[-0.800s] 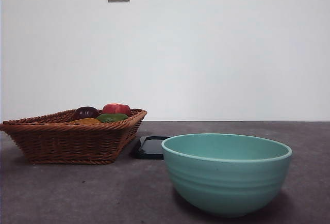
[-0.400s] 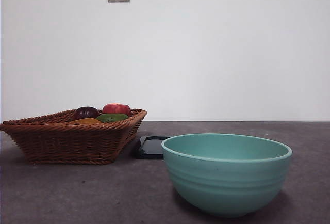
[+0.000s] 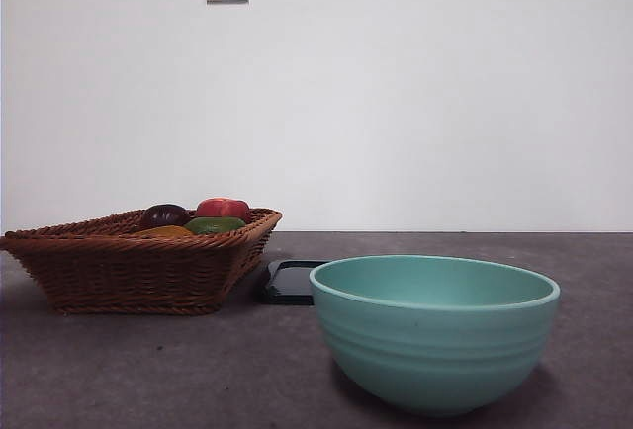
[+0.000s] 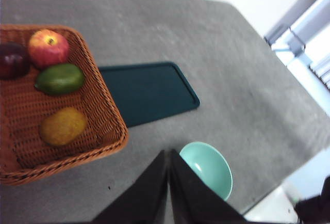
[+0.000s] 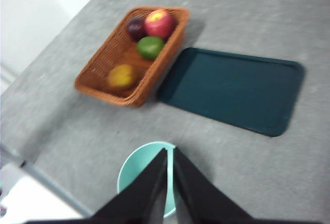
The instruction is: Pick up the wifruite, put it on the bowl, pick up the plate, put it on desk
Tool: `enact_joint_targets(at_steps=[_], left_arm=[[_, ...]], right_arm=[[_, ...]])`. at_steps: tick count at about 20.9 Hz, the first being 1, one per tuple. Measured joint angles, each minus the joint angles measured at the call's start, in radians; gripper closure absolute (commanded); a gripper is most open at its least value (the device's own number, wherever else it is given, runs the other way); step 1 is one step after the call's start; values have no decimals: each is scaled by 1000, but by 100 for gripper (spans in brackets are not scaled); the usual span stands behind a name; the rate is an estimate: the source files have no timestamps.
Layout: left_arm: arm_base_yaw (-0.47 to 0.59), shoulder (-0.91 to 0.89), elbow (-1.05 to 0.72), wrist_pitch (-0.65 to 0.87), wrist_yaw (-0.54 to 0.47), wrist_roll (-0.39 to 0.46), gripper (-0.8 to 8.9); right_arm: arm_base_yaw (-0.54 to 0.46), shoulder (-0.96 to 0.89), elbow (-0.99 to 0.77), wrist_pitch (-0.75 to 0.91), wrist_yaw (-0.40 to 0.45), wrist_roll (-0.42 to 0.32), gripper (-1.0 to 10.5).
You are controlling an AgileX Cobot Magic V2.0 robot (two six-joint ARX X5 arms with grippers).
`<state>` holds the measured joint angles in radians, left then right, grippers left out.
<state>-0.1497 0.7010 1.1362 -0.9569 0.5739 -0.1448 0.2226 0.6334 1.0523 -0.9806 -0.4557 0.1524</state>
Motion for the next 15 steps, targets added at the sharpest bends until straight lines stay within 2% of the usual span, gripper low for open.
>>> enact_joint_targets(at_steps=[7,9,11,12,13,14,15], left_arm=[[-49,88,15,-3,0,51,802],[-50,90,15,-3,0,58,750],[-50,92,15,-4,0,60,589],[-50,93,15,-4,0,61,461],[-50,94,15,-4,0,62,367],[-50,95,15,-3,0,63,277],[-50,96,15,-3,0,66,242]], right_arm=[[0,38,0,0,-13,-18,937],[0,35,0,0,-13,-20,926],[0,35,0,0,-13,-25,717],[0,36,0,0,-13,-26,561],[0,36,0,0,-13,-26,452],[0,36,0,0,-13,-26,362],[0,36,0,0,-13,-25,324]])
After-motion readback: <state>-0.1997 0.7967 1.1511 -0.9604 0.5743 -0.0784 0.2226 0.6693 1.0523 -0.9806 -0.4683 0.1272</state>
